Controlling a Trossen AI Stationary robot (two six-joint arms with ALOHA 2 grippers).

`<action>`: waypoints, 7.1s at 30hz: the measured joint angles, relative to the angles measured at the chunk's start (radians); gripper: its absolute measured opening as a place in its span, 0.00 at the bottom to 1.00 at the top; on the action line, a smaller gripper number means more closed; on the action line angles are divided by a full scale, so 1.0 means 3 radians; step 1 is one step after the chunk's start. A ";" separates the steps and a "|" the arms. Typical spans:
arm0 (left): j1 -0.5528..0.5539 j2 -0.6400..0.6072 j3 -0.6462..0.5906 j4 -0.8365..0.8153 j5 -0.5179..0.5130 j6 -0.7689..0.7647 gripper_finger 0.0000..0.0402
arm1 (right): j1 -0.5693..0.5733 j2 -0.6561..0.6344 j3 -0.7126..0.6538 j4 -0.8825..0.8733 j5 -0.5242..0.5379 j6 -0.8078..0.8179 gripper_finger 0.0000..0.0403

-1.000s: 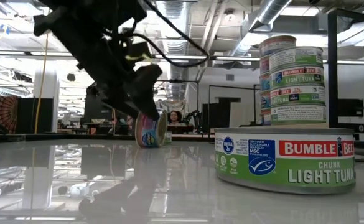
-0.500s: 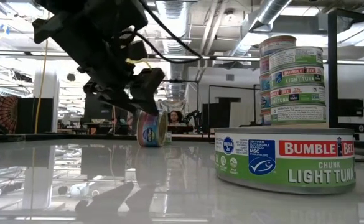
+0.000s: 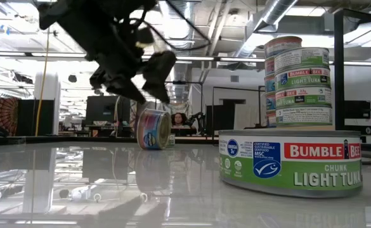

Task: Stack canned seafood by type on shelf
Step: Stack the blue tuna can on top of the other blue tuna can on the shelf

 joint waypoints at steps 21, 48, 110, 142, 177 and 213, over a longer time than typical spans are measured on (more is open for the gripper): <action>-0.0020 0.0688 0.0292 -0.0493 -0.0629 -0.0513 0.72 | 0.0000 0.0004 -0.0001 0.0029 -0.0003 -0.0024 0.67; 0.0068 0.0313 -0.0229 -0.0734 -0.0612 -0.1206 0.72 | 0.0000 0.0004 -0.0001 0.0001 -0.0007 0.0012 0.67; 0.1671 -0.0877 0.0380 -0.1720 0.2611 0.6472 0.72 | -0.0219 0.0611 -0.0001 -0.0123 -0.0003 0.0768 0.67; 0.1557 0.0543 0.1800 -0.3378 0.2125 0.6364 0.69 | -0.0171 0.0645 0.0043 -0.0151 -0.0030 0.0742 0.67; 0.1924 0.0538 0.1364 -0.2781 0.2146 0.7706 0.77 | -0.0109 0.0632 0.0043 -0.0144 -0.0031 0.0566 0.67; 0.2081 0.0546 0.2927 -0.3104 0.4674 0.4214 0.46 | 0.0351 0.0020 -0.0018 -0.0492 0.0500 0.0600 0.67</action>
